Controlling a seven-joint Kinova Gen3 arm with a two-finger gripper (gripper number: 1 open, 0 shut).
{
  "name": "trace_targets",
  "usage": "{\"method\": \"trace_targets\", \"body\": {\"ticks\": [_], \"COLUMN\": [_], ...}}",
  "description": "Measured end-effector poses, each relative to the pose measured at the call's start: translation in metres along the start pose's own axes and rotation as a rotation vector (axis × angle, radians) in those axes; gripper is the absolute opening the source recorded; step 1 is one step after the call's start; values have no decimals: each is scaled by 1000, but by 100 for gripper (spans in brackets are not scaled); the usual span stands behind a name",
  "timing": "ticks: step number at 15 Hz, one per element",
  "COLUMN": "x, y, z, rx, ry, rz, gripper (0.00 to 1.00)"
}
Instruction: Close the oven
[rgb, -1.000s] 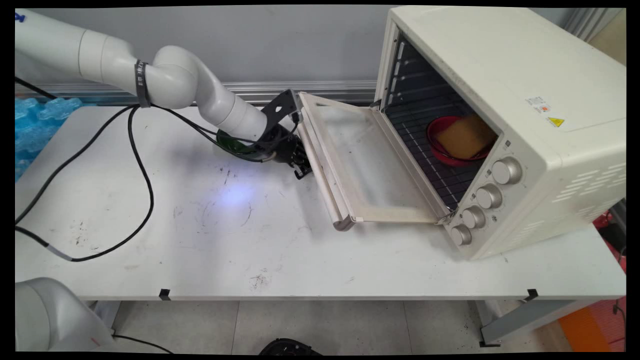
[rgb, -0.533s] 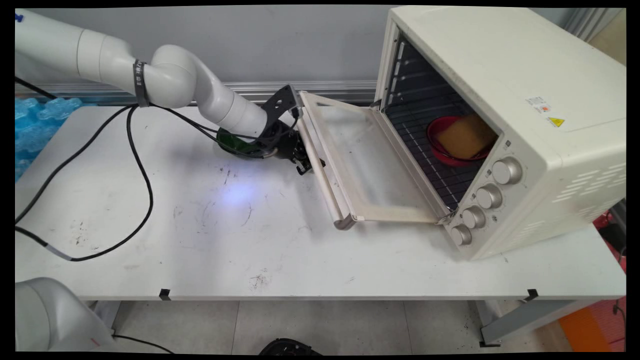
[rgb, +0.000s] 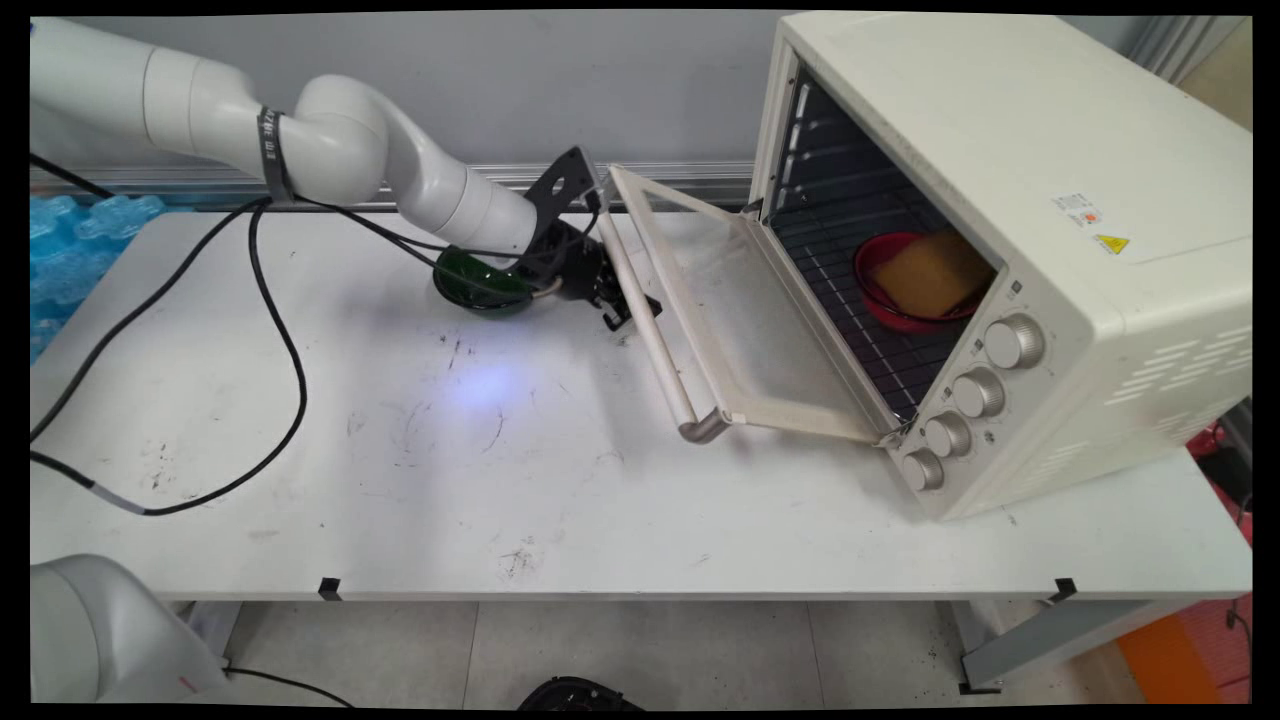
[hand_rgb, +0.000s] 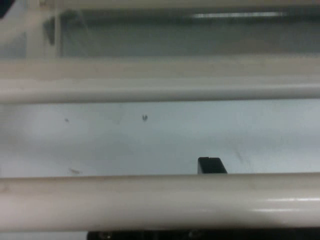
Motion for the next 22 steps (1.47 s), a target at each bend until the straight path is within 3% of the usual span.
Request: {"method": "trace_targets", "body": {"ticks": [22], "x": [80], "y": [-7], "z": [-13], "rx": [28], "ry": [173], "rz": [-6], "gripper": [0]}}
